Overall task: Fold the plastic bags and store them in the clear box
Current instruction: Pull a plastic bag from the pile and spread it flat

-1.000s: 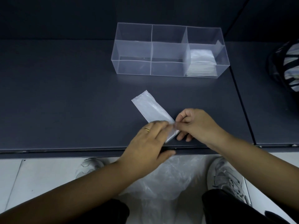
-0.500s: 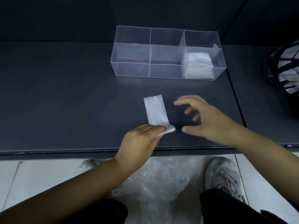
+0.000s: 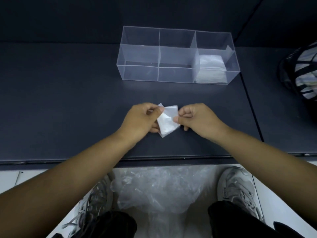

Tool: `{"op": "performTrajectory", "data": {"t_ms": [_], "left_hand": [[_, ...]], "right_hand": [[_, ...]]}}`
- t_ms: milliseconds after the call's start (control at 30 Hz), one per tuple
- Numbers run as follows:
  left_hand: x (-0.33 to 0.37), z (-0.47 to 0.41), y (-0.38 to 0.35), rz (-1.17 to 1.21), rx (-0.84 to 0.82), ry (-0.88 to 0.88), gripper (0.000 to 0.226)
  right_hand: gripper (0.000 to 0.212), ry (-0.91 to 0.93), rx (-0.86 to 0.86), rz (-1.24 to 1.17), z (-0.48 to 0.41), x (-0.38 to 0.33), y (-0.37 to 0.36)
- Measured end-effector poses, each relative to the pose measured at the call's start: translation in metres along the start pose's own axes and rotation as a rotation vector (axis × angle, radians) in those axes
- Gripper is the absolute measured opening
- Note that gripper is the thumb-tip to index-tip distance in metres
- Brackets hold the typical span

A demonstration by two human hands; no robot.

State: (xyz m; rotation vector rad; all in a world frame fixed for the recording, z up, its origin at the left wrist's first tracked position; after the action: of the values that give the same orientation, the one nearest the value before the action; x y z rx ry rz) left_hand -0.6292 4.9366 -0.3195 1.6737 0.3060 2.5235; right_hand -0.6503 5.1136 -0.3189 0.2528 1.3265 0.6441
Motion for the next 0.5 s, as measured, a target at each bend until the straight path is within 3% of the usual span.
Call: {"op": "performTrajectory", "data": {"t_ms": [67,233,500], "left_hand": [[-0.005,-0.001,0.004,0.006,0.057,0.007,0.018],[-0.02,0.009,0.007,-0.094,0.159,-0.097,0.052],[-0.019,0.025,-0.001,-0.205,0.239,-0.279,0.071]], "right_hand": [[0.018,-0.039,0.006,0.052,-0.009,-0.001,-0.002],[0.025,-0.039,0.03,0.144,-0.022,-0.008,-0.007],[0.013,0.076,0.066,0.294,-0.027,-0.018,-0.018]]}}
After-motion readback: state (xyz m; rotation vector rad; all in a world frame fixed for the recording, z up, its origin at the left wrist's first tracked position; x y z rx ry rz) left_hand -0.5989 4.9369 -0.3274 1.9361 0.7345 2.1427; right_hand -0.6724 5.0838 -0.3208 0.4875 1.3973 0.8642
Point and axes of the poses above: each hand's wrist, its own z-axis away from the middle knuckle, its own y-axis out of the back of the hand, x = y × z, the point moved 2 cm from there along -z, towards the middle knuckle, and after that the axes turned 7 degrees about x, right-handed, at the moved point
